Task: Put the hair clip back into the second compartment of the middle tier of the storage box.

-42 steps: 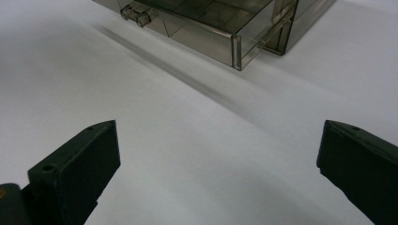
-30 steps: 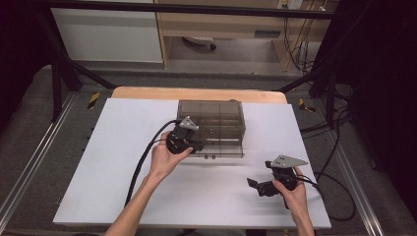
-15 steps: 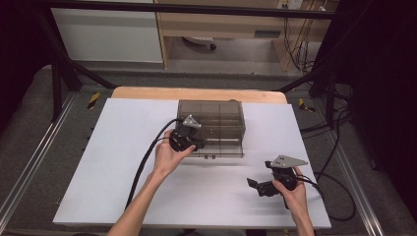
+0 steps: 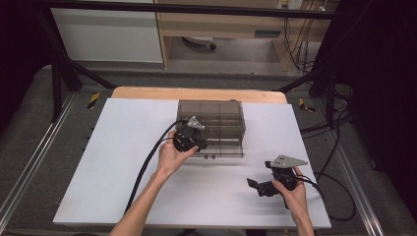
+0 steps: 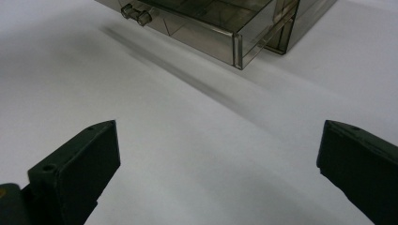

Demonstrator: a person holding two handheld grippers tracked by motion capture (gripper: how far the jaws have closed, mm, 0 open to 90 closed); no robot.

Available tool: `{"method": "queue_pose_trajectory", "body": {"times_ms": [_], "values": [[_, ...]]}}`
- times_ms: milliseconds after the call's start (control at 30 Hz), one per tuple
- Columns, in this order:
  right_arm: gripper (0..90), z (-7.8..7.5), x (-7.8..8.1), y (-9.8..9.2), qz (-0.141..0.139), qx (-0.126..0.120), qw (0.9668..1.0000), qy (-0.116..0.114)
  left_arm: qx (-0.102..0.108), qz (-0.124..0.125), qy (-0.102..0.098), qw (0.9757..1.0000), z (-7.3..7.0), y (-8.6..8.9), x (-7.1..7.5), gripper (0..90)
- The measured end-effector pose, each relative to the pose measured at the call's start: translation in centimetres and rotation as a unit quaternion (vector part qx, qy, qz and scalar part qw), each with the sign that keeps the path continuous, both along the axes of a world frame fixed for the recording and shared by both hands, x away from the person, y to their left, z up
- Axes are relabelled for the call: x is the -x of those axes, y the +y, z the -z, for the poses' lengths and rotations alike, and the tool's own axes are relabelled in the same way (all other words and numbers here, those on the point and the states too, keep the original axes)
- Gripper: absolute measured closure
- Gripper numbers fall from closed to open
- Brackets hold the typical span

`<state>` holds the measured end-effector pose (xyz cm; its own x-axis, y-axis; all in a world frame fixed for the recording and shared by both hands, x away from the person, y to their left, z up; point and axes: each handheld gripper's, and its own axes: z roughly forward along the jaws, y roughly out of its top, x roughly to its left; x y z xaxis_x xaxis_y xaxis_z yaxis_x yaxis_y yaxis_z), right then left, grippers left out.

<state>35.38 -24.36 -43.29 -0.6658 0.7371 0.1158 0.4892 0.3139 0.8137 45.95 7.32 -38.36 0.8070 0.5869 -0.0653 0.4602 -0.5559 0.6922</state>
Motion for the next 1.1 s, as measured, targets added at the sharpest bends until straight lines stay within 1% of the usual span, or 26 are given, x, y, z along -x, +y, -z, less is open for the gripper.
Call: {"method": "queue_pose_trajectory", "body": {"times_ms": [333,433,633,700,767,867,967,1100], "values": [[0.6,0.0,0.0,0.0,0.0,0.0,1.0,0.0,-0.005,0.007,0.01,0.9999,0.6,-0.5,-0.2,78.5],[0.6,0.0,0.0,0.0,0.001,-0.001,1.0,0.0,-0.006,0.005,0.009,0.9999,0.7,-0.5,-0.2,76.8],[0.6,0.0,0.0,0.0,0.0,-0.001,1.0,0.0,-0.002,0.004,0.004,1.0,0.2,-0.3,0.2,64.7],[0.6,0.0,0.0,0.0,0.0,0.0,1.0,0.0,0.0,0.003,0.0,1.0,0.0,-0.1,0.4,61.2],[0.6,0.0,0.0,0.0,0.0,0.0,1.0,-0.001,0.001,0.003,-0.004,1.0,-0.1,0.1,0.6,55.8],[0.6,0.0,0.0,0.0,0.0,-0.001,1.0,0.0,-0.009,0.002,-0.009,0.9999,-0.3,0.4,1.0,47.1],[0.6,0.0,0.0,0.1,-0.001,-0.001,1.0,0.001,0.003,-0.001,-0.01,0.9999,-0.5,1.0,1.4,41.3],[0.6,0.1,0.0,0.1,-0.001,-0.001,1.0,0.002,0.003,-0.001,-0.007,1.0,-0.8,1.8,1.8,29.3]]}}
